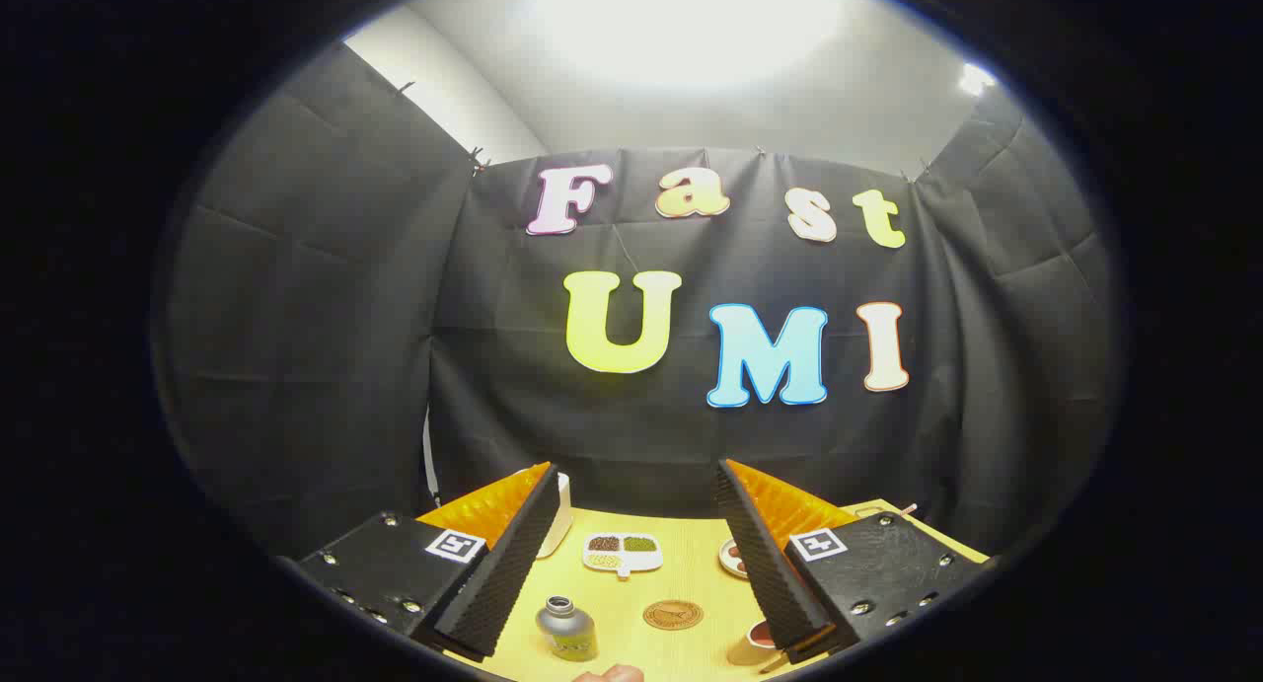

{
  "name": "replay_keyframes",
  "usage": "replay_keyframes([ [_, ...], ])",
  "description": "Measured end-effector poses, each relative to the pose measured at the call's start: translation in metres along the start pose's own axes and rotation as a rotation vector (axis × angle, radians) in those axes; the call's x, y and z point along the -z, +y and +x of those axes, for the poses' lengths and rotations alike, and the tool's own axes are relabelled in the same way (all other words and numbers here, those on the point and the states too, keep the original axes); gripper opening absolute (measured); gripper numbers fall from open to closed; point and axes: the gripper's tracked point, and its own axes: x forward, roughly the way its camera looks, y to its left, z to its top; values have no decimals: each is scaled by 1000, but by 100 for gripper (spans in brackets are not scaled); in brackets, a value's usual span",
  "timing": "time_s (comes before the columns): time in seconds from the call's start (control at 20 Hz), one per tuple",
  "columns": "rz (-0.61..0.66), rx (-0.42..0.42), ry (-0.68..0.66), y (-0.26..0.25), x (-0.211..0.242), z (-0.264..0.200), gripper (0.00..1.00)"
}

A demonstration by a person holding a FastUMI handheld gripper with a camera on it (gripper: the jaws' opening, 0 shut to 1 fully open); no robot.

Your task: Take the bottle from table, then pour the juice into the cup, finally place the bottle on the coaster

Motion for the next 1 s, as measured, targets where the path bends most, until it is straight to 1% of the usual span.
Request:
replay_keyframes([
  [0.15,-11,12,-3,-3,0,0,97],
  [0.4,-46,62,-2,-14,3,2,97],
  [0.75,12,67,-38,-16,-4,3,97],
  [1.0,-5,71,-34,-13,-1,4,97],
])
